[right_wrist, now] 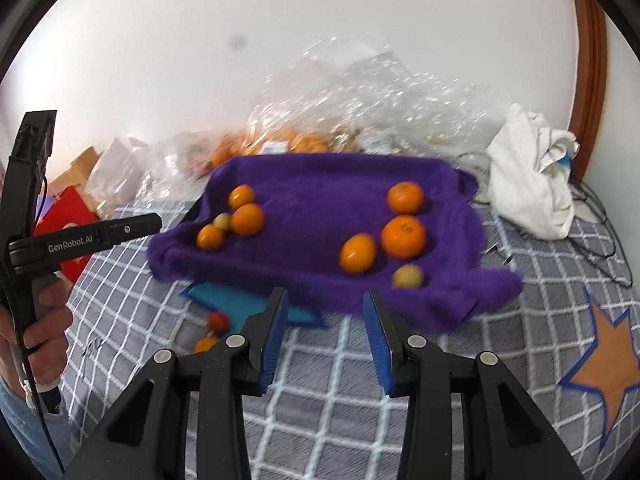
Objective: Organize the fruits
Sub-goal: 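Move both tools down to the remaining fruits near the blue star cloth, then grasp an orange with the right gripper while the left grasps a small red fruit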
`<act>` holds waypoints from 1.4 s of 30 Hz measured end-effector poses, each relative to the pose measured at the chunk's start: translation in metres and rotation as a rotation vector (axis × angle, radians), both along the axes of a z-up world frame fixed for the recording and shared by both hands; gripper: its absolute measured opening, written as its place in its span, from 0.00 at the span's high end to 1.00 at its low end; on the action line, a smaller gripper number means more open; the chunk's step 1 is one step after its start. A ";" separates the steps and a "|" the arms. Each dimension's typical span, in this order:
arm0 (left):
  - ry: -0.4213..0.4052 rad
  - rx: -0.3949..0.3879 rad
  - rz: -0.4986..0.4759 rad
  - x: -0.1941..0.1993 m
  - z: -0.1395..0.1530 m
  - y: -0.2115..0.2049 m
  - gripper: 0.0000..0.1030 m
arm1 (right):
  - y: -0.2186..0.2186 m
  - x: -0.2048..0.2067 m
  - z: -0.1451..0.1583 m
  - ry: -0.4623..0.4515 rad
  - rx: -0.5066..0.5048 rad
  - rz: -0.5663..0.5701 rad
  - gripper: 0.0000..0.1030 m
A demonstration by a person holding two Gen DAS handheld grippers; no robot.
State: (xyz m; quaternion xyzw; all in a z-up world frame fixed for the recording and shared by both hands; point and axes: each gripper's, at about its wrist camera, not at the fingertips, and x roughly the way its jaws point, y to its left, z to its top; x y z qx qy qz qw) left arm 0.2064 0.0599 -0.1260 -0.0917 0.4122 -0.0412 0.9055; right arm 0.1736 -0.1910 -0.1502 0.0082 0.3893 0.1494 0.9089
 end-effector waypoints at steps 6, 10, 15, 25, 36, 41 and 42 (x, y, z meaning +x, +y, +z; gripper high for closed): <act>-0.030 0.077 0.045 -0.033 -0.003 0.021 0.55 | 0.032 -0.015 -0.023 0.031 -0.075 0.037 0.62; -0.042 0.066 0.070 -0.048 -0.009 0.035 0.55 | 0.049 -0.022 -0.031 0.041 -0.073 0.090 0.62; -0.037 0.047 0.097 -0.059 -0.019 0.050 0.55 | 0.070 -0.028 -0.040 0.051 -0.075 0.145 0.62; -0.025 0.023 0.106 -0.065 -0.029 0.067 0.55 | 0.097 -0.019 -0.060 0.089 -0.101 0.195 0.62; 0.020 0.032 0.096 -0.069 -0.045 0.058 0.55 | 0.099 -0.013 -0.074 0.086 -0.113 0.184 0.69; 0.026 0.002 0.038 -0.065 -0.047 0.034 0.55 | 0.068 -0.022 -0.061 0.046 -0.095 0.139 0.69; 0.025 -0.001 0.021 -0.064 -0.047 0.026 0.55 | 0.061 -0.023 -0.059 0.040 -0.096 0.127 0.69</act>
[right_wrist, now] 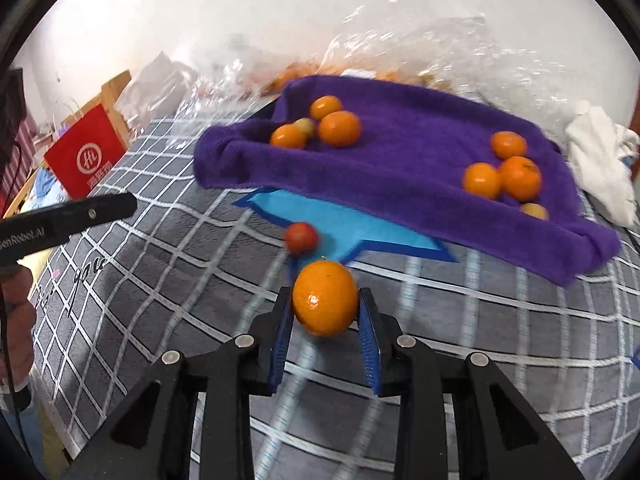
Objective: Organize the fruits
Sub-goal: 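Grasp an orange with the right gripper while the left grasps a small red fruit, then lift both held fruits and carry them over the purple towel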
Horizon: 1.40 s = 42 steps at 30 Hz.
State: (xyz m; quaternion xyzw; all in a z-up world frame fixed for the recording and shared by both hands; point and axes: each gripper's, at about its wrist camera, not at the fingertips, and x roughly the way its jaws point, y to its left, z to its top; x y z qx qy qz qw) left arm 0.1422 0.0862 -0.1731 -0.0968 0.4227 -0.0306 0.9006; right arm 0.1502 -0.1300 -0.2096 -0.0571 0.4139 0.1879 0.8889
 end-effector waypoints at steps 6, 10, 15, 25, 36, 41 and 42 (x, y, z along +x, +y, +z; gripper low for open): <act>0.009 0.000 -0.104 0.013 -0.004 -0.050 0.55 | -0.052 -0.005 0.002 0.021 0.020 -0.086 0.69; 0.017 -0.001 -0.156 0.023 -0.011 -0.079 0.55 | -0.076 -0.009 -0.002 0.009 -0.007 -0.127 0.69; 0.046 -0.015 -0.170 0.035 -0.024 -0.094 0.55 | -0.094 -0.013 -0.011 0.011 0.009 -0.148 0.69; 0.041 0.001 -0.150 0.047 -0.036 -0.101 0.62 | -0.103 -0.018 -0.019 -0.003 0.054 -0.161 0.69; 0.009 0.017 -0.154 0.047 -0.038 -0.106 0.77 | -0.108 -0.017 -0.020 0.005 0.089 -0.176 0.69; -0.003 0.016 -0.142 0.039 -0.028 -0.099 0.77 | -0.109 -0.016 -0.020 0.012 0.097 -0.178 0.69; -0.004 0.015 -0.141 0.039 -0.026 -0.097 0.77 | -0.110 -0.016 -0.019 0.013 0.098 -0.180 0.69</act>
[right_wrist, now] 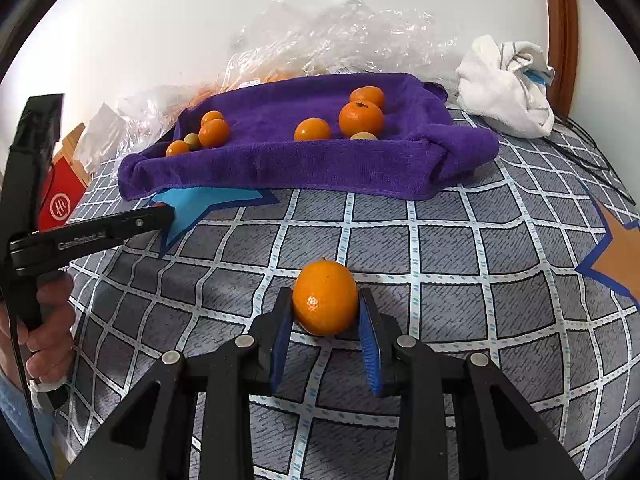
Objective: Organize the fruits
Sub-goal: 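Lift both held fruits and carry them over the purple towel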
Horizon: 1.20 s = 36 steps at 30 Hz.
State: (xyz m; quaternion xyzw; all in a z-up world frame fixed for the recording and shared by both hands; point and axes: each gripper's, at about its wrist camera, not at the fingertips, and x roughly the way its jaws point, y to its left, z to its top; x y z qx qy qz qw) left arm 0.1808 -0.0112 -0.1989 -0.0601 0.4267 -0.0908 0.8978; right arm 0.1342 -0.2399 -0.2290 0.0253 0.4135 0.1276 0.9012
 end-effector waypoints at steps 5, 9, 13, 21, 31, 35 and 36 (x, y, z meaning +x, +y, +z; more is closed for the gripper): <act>-0.032 -0.004 0.023 -0.006 0.023 0.015 0.77 | -0.005 0.005 0.002 0.025 0.024 -0.029 0.69; -0.040 -0.053 0.040 -0.002 0.041 0.027 0.77 | -0.003 0.012 0.017 0.010 0.026 -0.038 0.69; -0.071 -0.056 0.055 0.008 0.068 0.036 0.78 | -0.001 0.028 0.049 -0.042 0.012 -0.049 0.69; -0.135 -0.016 0.074 0.045 0.110 0.043 0.78 | -0.008 0.084 0.111 -0.163 0.008 -0.080 0.69; -0.117 -0.043 0.113 0.101 0.110 0.049 0.78 | 0.006 0.164 0.107 -0.112 0.059 -0.025 0.69; -0.097 -0.059 0.121 0.121 0.100 0.054 0.77 | 0.028 0.192 0.073 -0.031 0.019 0.020 0.69; -0.091 -0.062 0.122 0.125 0.097 0.055 0.78 | 0.032 0.196 0.065 -0.015 0.006 0.027 0.69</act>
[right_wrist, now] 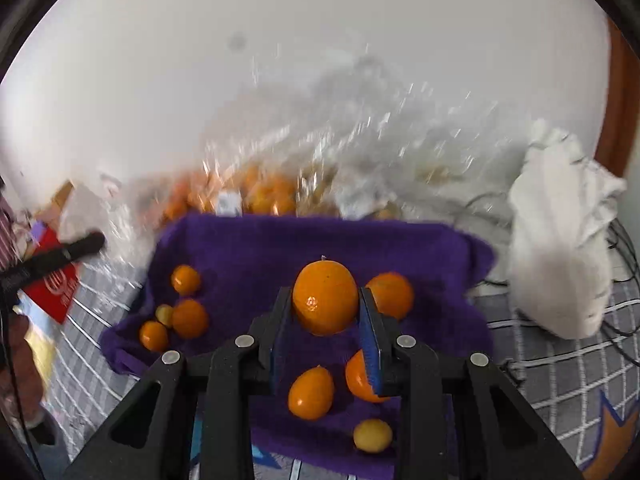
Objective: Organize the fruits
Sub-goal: 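Lift both held fruits and carry them over the purple towel, then open the right gripper onto the towel while the left releases the small red fruit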
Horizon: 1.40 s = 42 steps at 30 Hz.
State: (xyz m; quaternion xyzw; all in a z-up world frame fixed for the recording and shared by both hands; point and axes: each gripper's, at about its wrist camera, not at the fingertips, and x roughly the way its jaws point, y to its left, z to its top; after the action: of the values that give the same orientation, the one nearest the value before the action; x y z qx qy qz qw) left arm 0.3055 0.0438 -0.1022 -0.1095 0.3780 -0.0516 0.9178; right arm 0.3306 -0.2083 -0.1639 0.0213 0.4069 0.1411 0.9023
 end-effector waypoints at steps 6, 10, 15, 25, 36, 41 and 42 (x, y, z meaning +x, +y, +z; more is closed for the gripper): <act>0.039 -0.024 0.009 0.018 -0.023 0.010 0.78 | 0.012 0.015 -0.036 0.068 -0.070 0.013 0.69; 0.068 -0.032 0.006 0.027 -0.034 0.014 0.78 | 0.019 0.018 -0.042 0.066 -0.122 0.032 0.69; 0.089 -0.035 -0.013 0.031 -0.041 0.010 0.78 | 0.027 0.016 -0.045 0.046 -0.181 0.045 0.69; 0.115 -0.024 -0.065 0.034 -0.053 -0.010 0.77 | 0.025 0.013 -0.043 0.044 -0.174 0.055 0.67; 0.133 0.044 -0.119 0.038 -0.066 -0.050 0.77 | -0.003 -0.012 -0.015 -0.024 -0.147 0.014 0.52; 0.144 0.071 -0.113 0.048 -0.071 -0.061 0.77 | -0.022 -0.016 -0.014 -0.029 -0.141 -0.031 0.52; 0.145 0.075 -0.112 0.049 -0.072 -0.062 0.77 | -0.027 -0.017 -0.015 -0.027 -0.133 -0.041 0.52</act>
State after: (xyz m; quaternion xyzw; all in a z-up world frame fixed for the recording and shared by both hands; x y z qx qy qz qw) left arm 0.3550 -0.0186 -0.1738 -0.0573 0.4507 -0.0806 0.8872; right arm 0.3141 -0.2348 -0.1789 -0.0324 0.4028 0.0955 0.9097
